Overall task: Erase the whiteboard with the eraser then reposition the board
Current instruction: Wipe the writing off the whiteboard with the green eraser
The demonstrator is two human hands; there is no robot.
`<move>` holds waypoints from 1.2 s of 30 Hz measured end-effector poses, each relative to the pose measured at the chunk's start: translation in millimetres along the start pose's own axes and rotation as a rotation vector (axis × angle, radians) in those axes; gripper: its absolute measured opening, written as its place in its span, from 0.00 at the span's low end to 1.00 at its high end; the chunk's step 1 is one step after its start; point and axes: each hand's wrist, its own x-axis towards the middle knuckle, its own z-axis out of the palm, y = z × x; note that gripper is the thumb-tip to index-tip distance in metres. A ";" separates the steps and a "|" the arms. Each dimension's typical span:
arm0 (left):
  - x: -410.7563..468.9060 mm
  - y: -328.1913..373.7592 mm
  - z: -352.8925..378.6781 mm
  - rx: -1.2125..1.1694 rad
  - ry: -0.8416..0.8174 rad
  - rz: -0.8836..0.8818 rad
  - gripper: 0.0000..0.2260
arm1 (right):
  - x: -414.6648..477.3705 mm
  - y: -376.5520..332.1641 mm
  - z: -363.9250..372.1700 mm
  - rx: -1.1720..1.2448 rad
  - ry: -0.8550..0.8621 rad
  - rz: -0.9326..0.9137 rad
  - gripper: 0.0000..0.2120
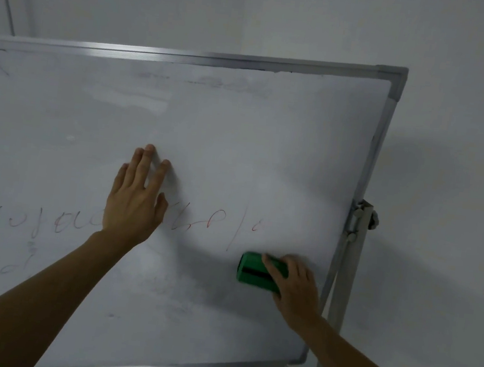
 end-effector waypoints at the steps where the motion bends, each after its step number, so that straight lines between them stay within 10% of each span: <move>1: -0.6 -0.6 0.0 0.004 -0.003 0.001 0.28 | -2.7 3.3 2.2 -0.024 -0.014 -0.034 0.59; 9: -1.4 4.3 0.3 -0.010 -0.003 0.019 0.28 | 87.4 -2.4 -68.6 0.089 0.344 0.275 0.41; 16: -2.5 -3.9 -4.8 -0.018 -0.010 0.022 0.27 | -3.3 -17.5 8.3 -0.029 -0.049 -0.059 0.64; 25: -2.6 -6.5 -5.0 -0.031 -0.006 0.063 0.27 | 136.6 -17.3 -104.0 0.106 0.460 0.307 0.43; 32: -11.8 -30.0 -8.5 -0.038 0.004 -0.094 0.30 | -1.9 -29.9 6.6 -0.093 -0.059 -0.057 0.57; 36: -14.7 -45.4 -10.4 -0.021 -0.010 -0.114 0.31 | 30.4 -18.4 -15.1 -0.077 0.107 -0.067 0.47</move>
